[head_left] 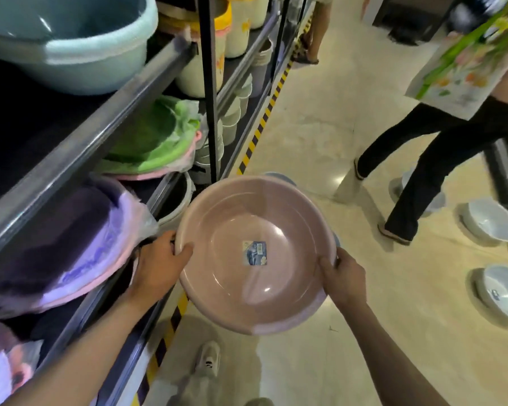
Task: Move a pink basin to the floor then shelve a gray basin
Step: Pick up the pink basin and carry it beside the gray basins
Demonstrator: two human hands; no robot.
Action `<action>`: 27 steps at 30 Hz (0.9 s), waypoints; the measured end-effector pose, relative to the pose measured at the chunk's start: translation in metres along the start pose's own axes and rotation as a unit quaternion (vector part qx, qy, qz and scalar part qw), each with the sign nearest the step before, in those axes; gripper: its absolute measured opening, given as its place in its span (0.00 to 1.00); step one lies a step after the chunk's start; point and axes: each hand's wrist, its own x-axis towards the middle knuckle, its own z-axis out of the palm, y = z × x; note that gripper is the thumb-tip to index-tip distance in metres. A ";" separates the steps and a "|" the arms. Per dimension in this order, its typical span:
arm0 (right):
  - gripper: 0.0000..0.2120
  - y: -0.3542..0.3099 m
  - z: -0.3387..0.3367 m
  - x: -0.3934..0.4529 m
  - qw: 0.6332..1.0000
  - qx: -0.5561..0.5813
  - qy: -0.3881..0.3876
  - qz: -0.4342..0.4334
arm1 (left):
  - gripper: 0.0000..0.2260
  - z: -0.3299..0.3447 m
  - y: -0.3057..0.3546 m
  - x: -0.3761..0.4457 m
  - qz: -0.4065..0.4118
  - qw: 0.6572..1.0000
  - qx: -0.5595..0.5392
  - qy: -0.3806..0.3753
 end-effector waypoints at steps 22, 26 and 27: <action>0.10 0.104 0.242 0.265 0.986 0.031 -0.162 -0.032 | 0.11 0.207 -0.161 0.236 -0.223 0.965 0.114 -0.080; 0.07 0.138 0.305 0.282 0.979 0.022 -0.201 -0.029 | 0.10 0.243 -0.224 0.253 -0.258 0.955 0.109 -0.098; 0.08 0.146 0.319 0.284 0.978 0.017 -0.208 -0.027 | 0.12 0.252 -0.239 0.257 -0.263 0.953 0.115 -0.098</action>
